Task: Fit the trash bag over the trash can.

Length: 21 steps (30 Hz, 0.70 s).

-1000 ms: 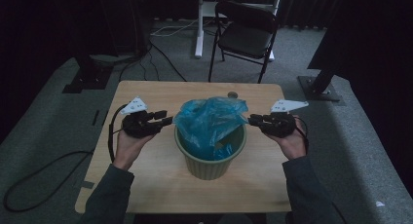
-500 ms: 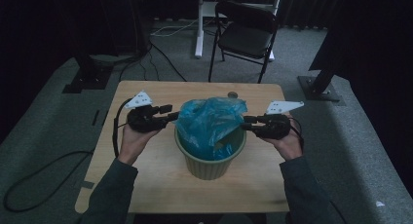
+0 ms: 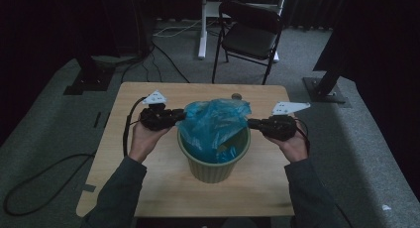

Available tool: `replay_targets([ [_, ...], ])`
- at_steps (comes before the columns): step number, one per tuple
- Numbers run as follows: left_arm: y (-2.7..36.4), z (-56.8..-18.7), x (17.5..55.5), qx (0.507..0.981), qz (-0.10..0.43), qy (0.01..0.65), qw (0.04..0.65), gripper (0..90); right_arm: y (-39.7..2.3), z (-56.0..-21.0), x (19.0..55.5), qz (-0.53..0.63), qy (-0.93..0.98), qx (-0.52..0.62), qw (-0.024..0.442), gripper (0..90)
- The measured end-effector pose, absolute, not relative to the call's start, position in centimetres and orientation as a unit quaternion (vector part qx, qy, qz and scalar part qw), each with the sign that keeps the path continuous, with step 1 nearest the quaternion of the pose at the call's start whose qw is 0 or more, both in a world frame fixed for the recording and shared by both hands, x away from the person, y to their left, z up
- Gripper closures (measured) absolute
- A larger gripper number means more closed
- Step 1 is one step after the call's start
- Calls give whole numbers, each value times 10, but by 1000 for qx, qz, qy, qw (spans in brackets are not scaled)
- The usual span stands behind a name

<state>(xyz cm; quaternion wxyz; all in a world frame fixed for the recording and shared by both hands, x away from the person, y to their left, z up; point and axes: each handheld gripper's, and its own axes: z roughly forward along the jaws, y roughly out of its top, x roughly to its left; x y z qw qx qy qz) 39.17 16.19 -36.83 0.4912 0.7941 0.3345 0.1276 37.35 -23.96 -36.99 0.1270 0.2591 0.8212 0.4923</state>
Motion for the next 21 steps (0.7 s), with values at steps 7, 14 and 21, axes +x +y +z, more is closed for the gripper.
replay_targets([
  [7,172,-370,389,787,132,341,497,894,-242,-371,373,490,821,264,129,900],
  [14,172,-370,388,786,134,342,498,893,-238,-366,375,506,813,256,133,685],
  [21,170,-372,387,787,135,340,497,893,-229,-368,383,489,825,254,126,664],
])
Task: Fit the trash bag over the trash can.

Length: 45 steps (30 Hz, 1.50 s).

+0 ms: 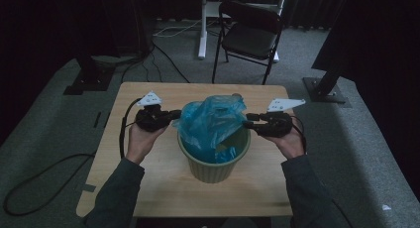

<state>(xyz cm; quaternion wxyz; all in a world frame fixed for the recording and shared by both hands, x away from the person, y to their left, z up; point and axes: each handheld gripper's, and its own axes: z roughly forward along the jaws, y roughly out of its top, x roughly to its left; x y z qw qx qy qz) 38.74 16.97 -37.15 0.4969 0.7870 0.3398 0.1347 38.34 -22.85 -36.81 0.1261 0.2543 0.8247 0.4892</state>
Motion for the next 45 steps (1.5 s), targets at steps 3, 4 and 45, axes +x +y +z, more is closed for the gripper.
replay_targets([
  [3,172,-373,386,788,139,339,494,893,-230,-371,385,485,824,265,129,795],
  [4,173,-373,385,788,142,339,493,893,-232,-371,385,492,819,267,122,840],
  [45,180,-406,334,803,87,329,489,894,-242,-398,345,474,851,221,45,900],
])
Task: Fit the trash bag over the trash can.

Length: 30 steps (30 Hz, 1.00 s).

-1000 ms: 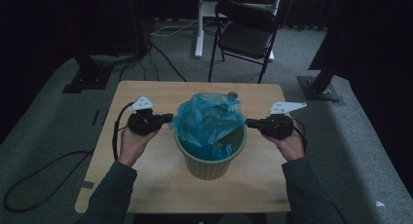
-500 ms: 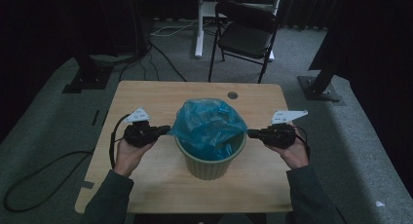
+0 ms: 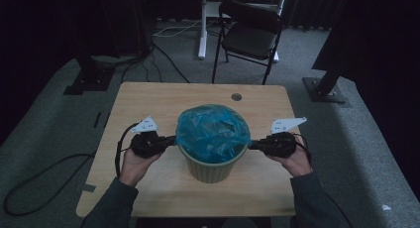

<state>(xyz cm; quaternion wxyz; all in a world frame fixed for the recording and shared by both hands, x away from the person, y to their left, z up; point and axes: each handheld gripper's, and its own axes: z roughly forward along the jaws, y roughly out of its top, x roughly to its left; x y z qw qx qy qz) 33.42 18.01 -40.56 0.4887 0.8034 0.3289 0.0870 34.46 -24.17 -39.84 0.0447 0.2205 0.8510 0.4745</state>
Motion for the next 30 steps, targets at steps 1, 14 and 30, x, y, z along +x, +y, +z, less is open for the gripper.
replay_targets([
  [1,180,-406,335,802,88,331,489,894,-241,-399,345,475,850,223,46,900],
  [14,183,-407,333,794,92,342,494,896,-237,-401,349,486,842,230,42,900],
  [30,184,-412,331,792,90,345,496,896,-230,-402,348,483,843,231,57,899],
])
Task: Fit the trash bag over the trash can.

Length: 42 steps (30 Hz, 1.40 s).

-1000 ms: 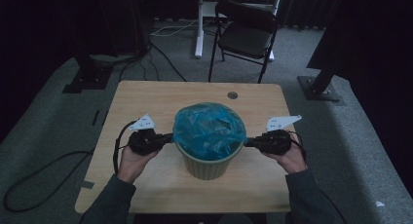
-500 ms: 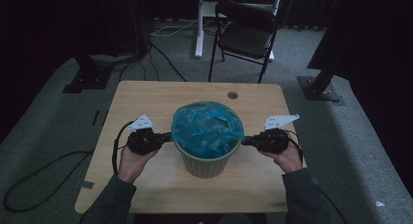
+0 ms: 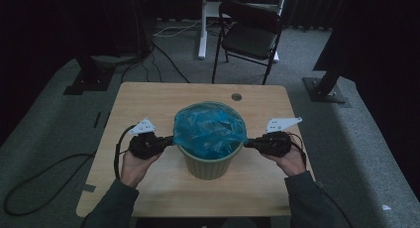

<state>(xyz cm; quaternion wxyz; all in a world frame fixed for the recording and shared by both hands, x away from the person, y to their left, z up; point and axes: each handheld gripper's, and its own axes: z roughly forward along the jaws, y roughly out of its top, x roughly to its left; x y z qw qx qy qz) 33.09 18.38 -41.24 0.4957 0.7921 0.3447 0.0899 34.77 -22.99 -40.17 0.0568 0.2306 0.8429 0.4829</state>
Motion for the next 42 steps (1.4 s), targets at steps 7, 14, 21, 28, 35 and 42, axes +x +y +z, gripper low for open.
replay_targets([
  [7,179,-417,330,801,79,332,493,895,-222,-405,349,479,846,227,63,896],
  [14,180,-421,329,804,81,332,487,886,-222,-406,349,479,847,223,57,888],
  [21,190,-428,330,802,90,355,472,892,-226,-413,351,458,853,242,65,892],
  [28,200,-420,326,788,104,361,488,800,-232,-410,351,461,847,253,75,813],
  [35,213,-406,320,774,120,361,506,701,-245,-394,347,484,832,255,88,714],
  [42,219,-397,318,766,123,354,523,670,-255,-381,343,501,819,259,101,687],
])
